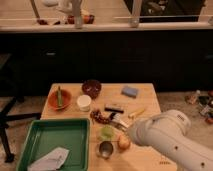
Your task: Place fork in tray
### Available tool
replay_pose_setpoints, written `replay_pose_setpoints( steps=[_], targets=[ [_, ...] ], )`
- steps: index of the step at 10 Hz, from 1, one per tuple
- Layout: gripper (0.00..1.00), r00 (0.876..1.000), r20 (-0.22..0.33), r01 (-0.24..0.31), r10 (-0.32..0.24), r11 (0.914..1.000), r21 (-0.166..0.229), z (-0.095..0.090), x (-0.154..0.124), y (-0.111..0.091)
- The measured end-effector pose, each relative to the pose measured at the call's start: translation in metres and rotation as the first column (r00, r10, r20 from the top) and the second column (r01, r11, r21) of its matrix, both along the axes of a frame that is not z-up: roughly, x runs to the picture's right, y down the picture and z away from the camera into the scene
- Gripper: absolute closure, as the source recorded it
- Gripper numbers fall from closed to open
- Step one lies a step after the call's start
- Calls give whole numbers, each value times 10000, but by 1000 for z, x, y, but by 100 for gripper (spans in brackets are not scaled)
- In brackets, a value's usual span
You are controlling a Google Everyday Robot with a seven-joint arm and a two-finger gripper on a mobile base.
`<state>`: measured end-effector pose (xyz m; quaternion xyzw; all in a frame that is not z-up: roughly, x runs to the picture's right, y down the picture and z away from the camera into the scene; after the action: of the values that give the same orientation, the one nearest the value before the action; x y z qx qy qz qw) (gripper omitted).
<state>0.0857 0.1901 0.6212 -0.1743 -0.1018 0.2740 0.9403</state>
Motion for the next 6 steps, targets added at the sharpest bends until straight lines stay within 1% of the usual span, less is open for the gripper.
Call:
replay_pose_setpoints(
  steps=[1,2,4,6],
  targets=[
    [100,9995,108,301,-303,9994,164,-5,-18,-2],
    [100,9975,185,670,-678,9970,386,-10,-37,-4],
    [100,9920,283,1208,-1230,9902,706,-18,-57,-7],
    [100,9858,389,1591,-1631,9831,907,-24,-74,-9]
  ],
)
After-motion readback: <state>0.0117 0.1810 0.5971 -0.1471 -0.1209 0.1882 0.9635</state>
